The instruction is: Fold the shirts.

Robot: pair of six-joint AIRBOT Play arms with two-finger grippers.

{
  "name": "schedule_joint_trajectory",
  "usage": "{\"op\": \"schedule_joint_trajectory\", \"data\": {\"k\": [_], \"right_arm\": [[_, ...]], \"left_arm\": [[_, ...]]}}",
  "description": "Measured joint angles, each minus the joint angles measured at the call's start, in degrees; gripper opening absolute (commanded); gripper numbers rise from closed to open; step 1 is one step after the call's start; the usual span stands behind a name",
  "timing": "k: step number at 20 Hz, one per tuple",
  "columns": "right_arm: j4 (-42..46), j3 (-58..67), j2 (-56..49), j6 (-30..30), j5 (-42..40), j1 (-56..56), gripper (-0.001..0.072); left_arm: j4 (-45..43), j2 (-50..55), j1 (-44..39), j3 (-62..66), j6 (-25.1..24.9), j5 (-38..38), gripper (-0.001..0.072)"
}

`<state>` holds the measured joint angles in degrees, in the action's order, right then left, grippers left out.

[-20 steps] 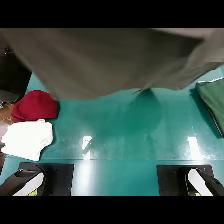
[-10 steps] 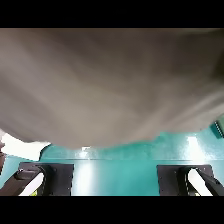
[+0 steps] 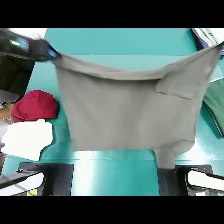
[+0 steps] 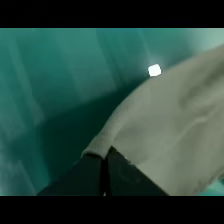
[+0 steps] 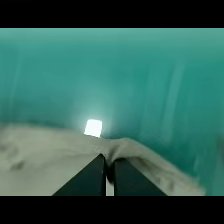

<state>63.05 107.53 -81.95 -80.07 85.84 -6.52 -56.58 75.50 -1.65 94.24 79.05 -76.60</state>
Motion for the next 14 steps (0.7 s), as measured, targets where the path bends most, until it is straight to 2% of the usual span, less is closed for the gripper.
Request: {"op": "schedule_joint_trajectory", "data": {"k": [2,6,10,14], "right_arm": [[1.62,-0.87,-6.36,-0.35,-1.84,1.11,0.0020],[3.15,-1.51,-14.75,-0.42,-10.75,1.90,0.0020],[3.76,-1.64,-17.66,-0.44,-19.34,0.68,0.0019],[4.04,-1.88,-18.49,1.05,-19.69,-1.11,0.0019]], "left_arm": [[0.00,6.60,-0.02,-0.92,-1.25,3.08,0.0028],[0.00,15.37,-0.02,-1.51,-3.80,13.42,0.0027],[0.07,18.25,-0.04,-1.51,-6.01,23.71,0.0027],[-0.92,19.06,-0.02,-1.51,-8.00,26.25,0.0027]]}}
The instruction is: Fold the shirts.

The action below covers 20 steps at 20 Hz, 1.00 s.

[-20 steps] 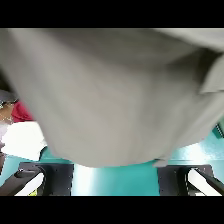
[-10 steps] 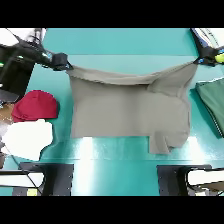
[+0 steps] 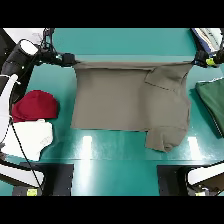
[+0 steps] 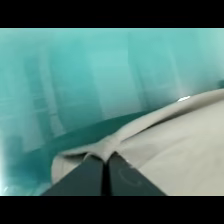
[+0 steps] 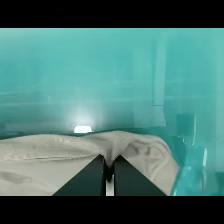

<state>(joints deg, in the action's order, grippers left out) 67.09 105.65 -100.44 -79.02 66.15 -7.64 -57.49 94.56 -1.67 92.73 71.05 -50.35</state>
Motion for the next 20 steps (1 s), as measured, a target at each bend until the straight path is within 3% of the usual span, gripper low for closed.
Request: {"op": "schedule_joint_trajectory", "data": {"k": [5,10,11,12,13,14,20], "right_arm": [[1.11,-6.10,0.72,2.27,3.87,-0.24,0.0019],[2.10,-20.39,6.08,2.89,-0.35,1.31,0.0023],[2.16,-22.84,6.95,2.91,-1.29,1.53,0.0026],[2.10,-24.94,7.85,2.91,-2.38,1.70,0.0099],[1.90,-26.82,8.63,2.89,-3.30,1.79,0.0334],[1.92,-28.26,9.20,2.64,-3.63,1.86,0.0436],[-0.11,-32.33,16.31,2.08,1.33,-1.40,0.0429]], "left_arm": [[-2.49,0.24,0.02,-2.47,-1.44,-1.92,0.0028],[-3.32,0.31,0.07,-9.38,-1.95,-2.43,0.0029],[-3.34,0.31,0.07,-10.47,-1.95,-2.60,0.0106],[-3.43,0.31,0.09,-11.23,-1.92,-3.02,0.0367],[-3.45,0.31,0.13,-11.72,-1.64,-3.37,0.0495],[-3.43,0.31,0.17,-12.13,-0.98,-3.98,0.0496],[-3.61,-2.51,3.32,-12.85,0.79,-14.75,0.0496]]}}
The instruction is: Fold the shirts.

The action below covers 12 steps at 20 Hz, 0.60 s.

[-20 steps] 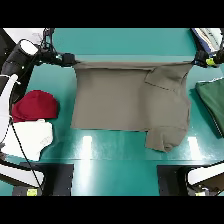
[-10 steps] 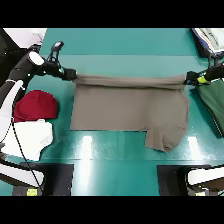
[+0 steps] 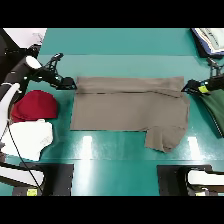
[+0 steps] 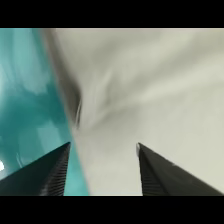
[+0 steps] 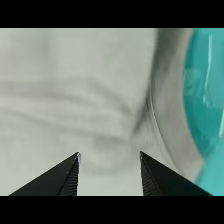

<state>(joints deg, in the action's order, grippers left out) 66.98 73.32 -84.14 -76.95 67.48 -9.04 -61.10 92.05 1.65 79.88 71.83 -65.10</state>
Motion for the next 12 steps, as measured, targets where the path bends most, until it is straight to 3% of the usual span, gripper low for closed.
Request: {"op": "schedule_joint_trajectory", "data": {"k": [4,12], "right_arm": [[-7.23,-5.70,7.21,5.25,8.76,-5.77,0.0428],[-15.47,-13.99,14.95,10.05,13.66,-10.12,0.0428]], "left_arm": [[0.13,-9.11,5.03,-9.90,-0.13,-5.16,0.0496],[4.90,-22.56,9.57,-36.50,-2.93,-5.42,0.0496]]}}
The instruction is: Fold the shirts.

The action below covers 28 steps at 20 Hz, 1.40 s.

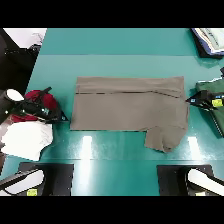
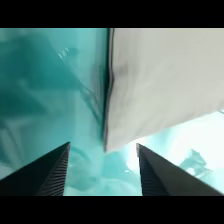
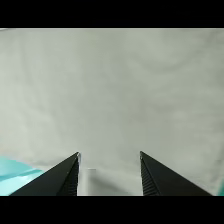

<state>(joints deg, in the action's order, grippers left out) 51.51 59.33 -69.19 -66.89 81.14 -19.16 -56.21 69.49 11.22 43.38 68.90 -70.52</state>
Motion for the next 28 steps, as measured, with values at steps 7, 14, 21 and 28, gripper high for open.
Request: {"op": "schedule_joint_trajectory", "data": {"k": [7,14,21,28], "right_arm": [[-0.85,-0.72,1.25,0.50,1.55,2.34,0.0428],[-0.92,-0.74,1.42,0.55,1.86,2.86,0.0428],[5.25,-4.15,3.41,-1.79,5.53,-3.34,0.0427],[14.49,-22.58,11.02,-6.86,4.46,-11.82,0.0428]], "left_arm": [[7.02,-1.27,0.44,-7.54,-2.82,4.59,0.0495],[8.66,-1.11,-3.87,-8.70,-2.71,8.55,0.0095],[8.52,-1.53,-6.84,-6.47,-0.22,8.41,0.0027],[8.70,-1.70,-7.17,-2.10,-0.31,5.73,0.0027]]}}
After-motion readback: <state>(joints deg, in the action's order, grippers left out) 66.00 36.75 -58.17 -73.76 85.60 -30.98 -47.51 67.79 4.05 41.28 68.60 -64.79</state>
